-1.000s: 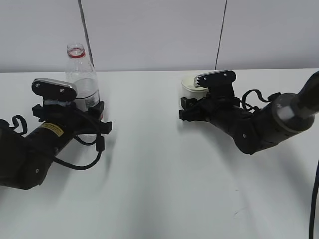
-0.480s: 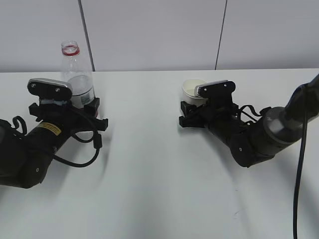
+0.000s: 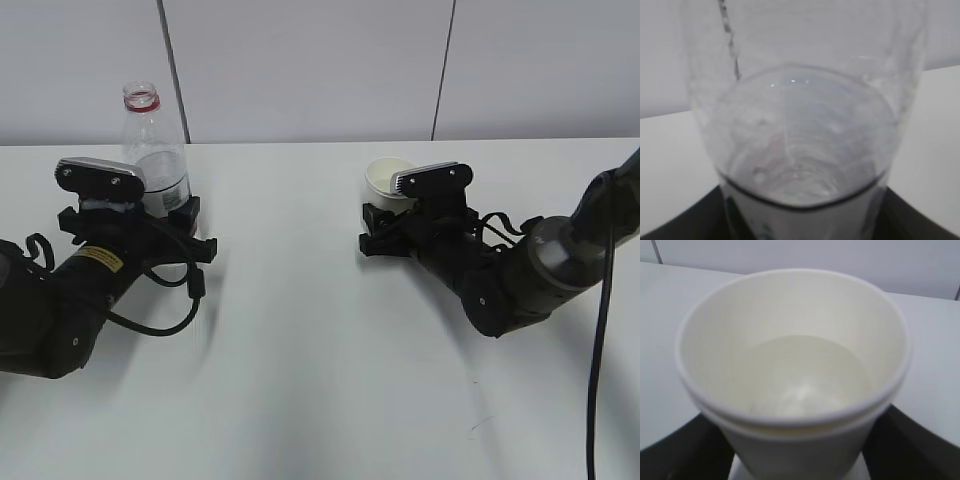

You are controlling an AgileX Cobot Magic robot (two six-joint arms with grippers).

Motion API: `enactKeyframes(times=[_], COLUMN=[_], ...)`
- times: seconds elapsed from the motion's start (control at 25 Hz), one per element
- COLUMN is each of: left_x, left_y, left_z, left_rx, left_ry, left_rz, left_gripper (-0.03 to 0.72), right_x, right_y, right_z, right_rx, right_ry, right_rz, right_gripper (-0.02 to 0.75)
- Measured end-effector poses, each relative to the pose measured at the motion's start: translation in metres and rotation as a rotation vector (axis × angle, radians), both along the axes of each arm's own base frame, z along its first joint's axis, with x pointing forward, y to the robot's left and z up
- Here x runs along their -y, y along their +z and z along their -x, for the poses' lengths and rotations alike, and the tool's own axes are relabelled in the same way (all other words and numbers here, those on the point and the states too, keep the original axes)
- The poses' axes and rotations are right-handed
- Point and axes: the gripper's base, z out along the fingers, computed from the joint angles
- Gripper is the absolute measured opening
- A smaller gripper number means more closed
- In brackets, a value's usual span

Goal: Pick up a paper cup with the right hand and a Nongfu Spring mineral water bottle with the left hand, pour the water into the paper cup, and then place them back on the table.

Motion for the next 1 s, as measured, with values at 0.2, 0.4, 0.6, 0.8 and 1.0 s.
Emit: enactKeyframes(times=[0.2, 0.4, 0.6, 0.8, 1.0], left_x=[0.0, 0.0, 0.0, 0.0, 0.0], left_y=[0.0, 0.0, 0.0, 0.0, 0.0], left_z=[0.0, 0.0, 0.0, 0.0, 0.0], left_rx=[0.0, 0.0, 0.0, 0.0, 0.0], left_ry=[0.0, 0.0, 0.0, 0.0, 0.0], left_rz=[0.0, 0.0, 0.0, 0.0, 0.0], left_gripper=[0.391, 0.39, 0.39, 0.39, 0.39], right_x=[0.0, -0.0002, 0.0001, 0.0001, 0.0027], right_y=[0.0, 0.0005, 0.0004, 0.0004, -0.0057], right_z=[0.0, -0.0005, -0.0006, -0.0006, 0.0075], right_rx=[0.0, 0.002, 0.002, 0.002, -0.018], right_ry=[0.0, 0.0, -0.004, -0.004, -0.004], right_rz=[0.0, -0.001, -0.002, -0.002, 0.005], right_gripper=[0.554, 0.595, 0.596, 0.594, 0.594])
